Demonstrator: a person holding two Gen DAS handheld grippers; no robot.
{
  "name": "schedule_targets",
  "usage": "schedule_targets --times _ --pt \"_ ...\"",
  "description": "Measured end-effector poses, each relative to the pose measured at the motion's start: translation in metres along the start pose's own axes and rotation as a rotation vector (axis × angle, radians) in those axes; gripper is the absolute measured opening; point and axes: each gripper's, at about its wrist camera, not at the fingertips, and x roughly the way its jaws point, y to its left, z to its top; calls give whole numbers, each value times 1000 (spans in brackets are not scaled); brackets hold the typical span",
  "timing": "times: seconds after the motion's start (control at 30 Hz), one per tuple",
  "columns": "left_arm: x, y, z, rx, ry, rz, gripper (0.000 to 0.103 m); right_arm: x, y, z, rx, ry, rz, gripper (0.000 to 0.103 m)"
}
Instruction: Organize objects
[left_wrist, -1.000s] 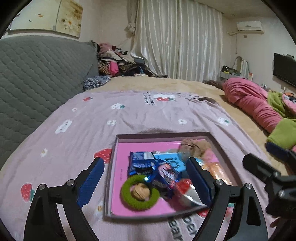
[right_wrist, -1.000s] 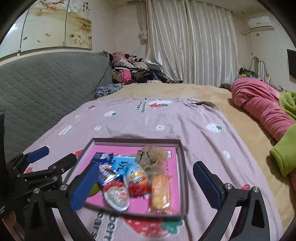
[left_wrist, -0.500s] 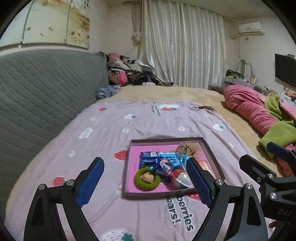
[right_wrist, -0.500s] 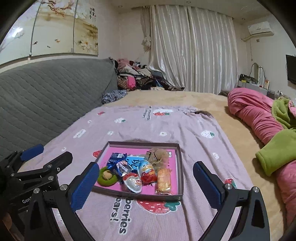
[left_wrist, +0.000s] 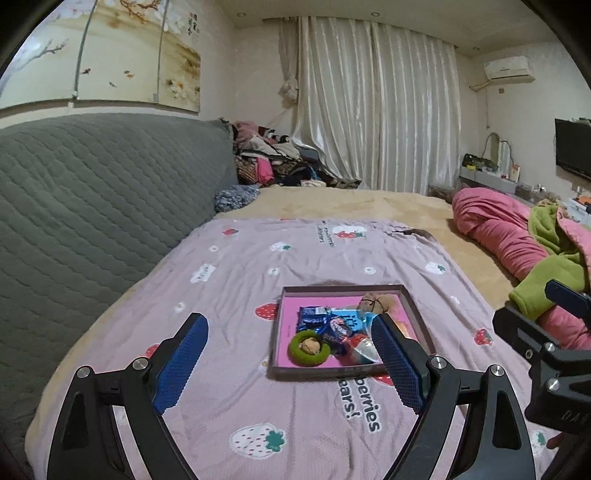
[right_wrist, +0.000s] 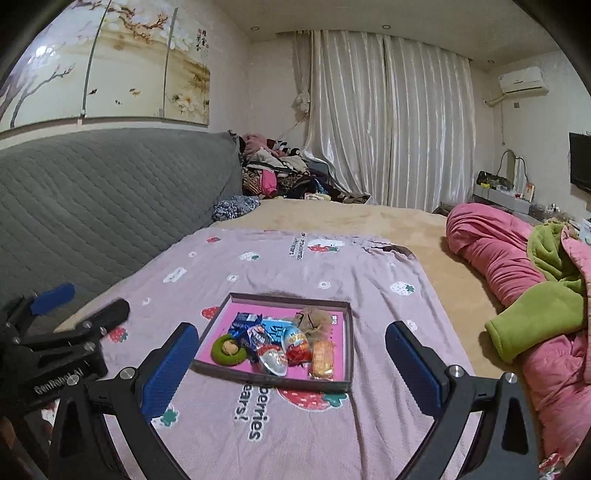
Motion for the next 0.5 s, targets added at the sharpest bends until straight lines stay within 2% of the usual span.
schedule_targets --times 0.27,0.5 --pt "-15 -2 -15 14 6 -9 91 -17 1 -18 2 12 -5 102" --pt "-16 -4 -43 11 30 -28 91 -23 -3 -42 6 42 -22 102"
